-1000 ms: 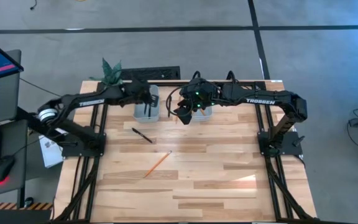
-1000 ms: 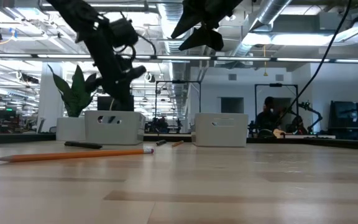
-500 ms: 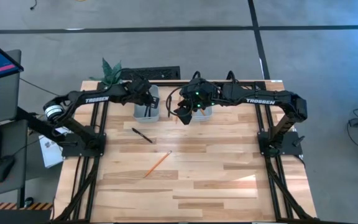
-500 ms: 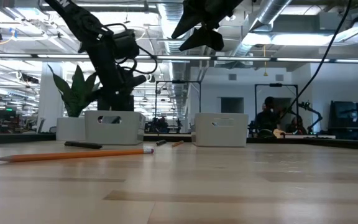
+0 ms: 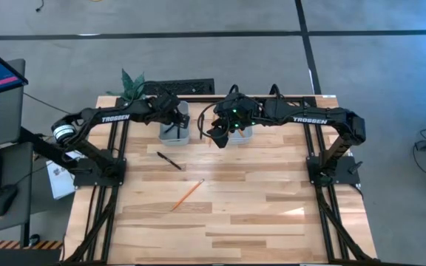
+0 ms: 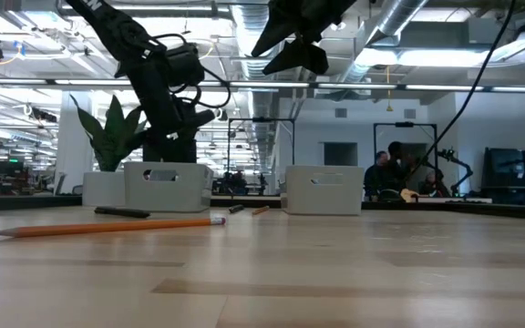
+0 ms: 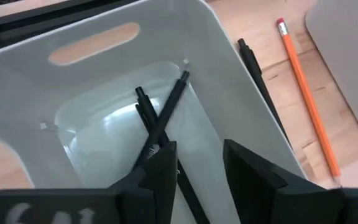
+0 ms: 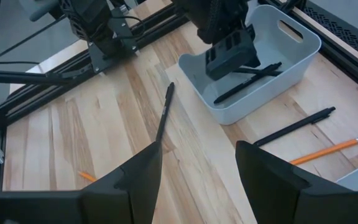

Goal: Sort pens & pencils
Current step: Put the orange pencil into the right gray bin

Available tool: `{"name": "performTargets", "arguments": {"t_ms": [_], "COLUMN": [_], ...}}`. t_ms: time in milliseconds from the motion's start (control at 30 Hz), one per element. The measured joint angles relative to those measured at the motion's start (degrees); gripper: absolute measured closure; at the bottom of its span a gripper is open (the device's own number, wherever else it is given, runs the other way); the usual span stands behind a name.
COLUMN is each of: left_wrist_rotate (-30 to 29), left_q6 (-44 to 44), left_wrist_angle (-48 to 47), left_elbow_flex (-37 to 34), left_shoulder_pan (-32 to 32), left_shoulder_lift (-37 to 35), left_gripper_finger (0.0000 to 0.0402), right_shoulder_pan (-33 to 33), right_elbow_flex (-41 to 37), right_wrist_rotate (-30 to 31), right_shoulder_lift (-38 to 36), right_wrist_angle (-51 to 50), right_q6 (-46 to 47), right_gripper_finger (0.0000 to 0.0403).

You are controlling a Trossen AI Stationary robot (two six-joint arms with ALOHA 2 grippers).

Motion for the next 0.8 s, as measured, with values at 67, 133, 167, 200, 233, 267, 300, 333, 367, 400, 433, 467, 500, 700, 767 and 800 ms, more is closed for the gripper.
{"name": "performTargets", "arguments": {"t_ms": [67, 133, 167, 200, 233, 267, 300, 333, 367, 400, 433, 467, 500, 700, 767, 800], "left_wrist_rotate": [-0.07, -0.08, -0.1, -0.08, -0.12, -0.21, -0.24, -0.4, -0.67, -1.18, -1.81, -2.5, -3.05, -4.34, -4.76, -4.7], "left_q6": [-0.33, -1.02, -1.02, -0.94, -0.5, -0.03, 0.46, 0.75, 1.0, 1.62, 2.52, 3.59, 4.5, 6.78, 6.76, 6.3], "left_wrist_angle": [0.0, 0.02, 0.07, 0.08, 0.15, 0.46, 0.7, 1.01, 1.51, 1.79, 1.81, 1.97, 2.12, 1.69, 1.21, 0.59], "left_elbow_flex": [0.0, 0.0, 0.0, 0.0, 0.0, 0.0, 0.0, 0.0, 0.0, 0.0, 0.0, 0.0, 0.0, 0.0, 0.0, 0.0], "left_shoulder_pan": [0.0, 0.0, 0.0, 0.0, 0.0, -0.14, -0.26, -0.47, -0.64, -0.78, -1.02, -1.31, -1.64, -4.8, -6.33, -7.04], "left_shoulder_lift": [-0.02, -0.02, -0.07, -0.26, -0.63, -1.15, -1.87, -2.8, -3.92, -5.22, -6.8, -8.48, -10.31, -22.71, -26.37, -27.88], "left_gripper_finger": [0.0281, 0.0281, 0.0281, 0.0281, 0.0281, 0.0281, 0.0281, 0.0281, 0.0281, 0.0281, 0.0281, 0.0281, 0.0281, 0.0281, 0.0281, 0.0281], "right_shoulder_pan": [0.0, 0.0, 0.0, 0.0, 0.0, 0.0, 0.0, 0.0, 0.0, 0.0, 0.0, 0.0, 0.0, 0.0, 0.0, 0.0], "right_elbow_flex": [0.0, 0.0, 0.0, 0.0, 0.0, 0.0, 0.0, 0.0, 0.0, 0.0, 0.0, 0.0, 0.0, -0.02, -0.02, -0.02], "right_wrist_rotate": [0.0, 0.0, 0.0, 0.0, 0.0, 0.0, 0.0, 0.0, 0.0, 0.0, 0.0, 0.0, 0.0, 0.0, 0.0, 0.0], "right_shoulder_lift": [0.0, 0.0, 0.0, 0.0, 0.0, 0.0, 0.0, 0.0, 0.0, 0.0, 0.0, 0.0, 0.0, 0.0, 0.0, 0.0], "right_wrist_angle": [0.01, 0.0, 0.01, 0.01, 0.0, 0.01, 0.01, -0.01, 0.0, -0.01, 0.01, -0.01, -0.01, -0.01, -0.01, -0.01], "right_q6": [0.0, 0.0, 0.0, 0.0, 0.0, 0.0, 0.0, 0.0, 0.0, 0.0, 0.02, 0.01, 0.02, 0.02, 0.02, 0.02], "right_gripper_finger": [0.0175, 0.0175, 0.0175, 0.0175, 0.0175, 0.0175, 0.0175, 0.0175, 0.0175, 0.0175, 0.0175, 0.0175, 0.0175, 0.0175, 0.0175, 0.0175]}}
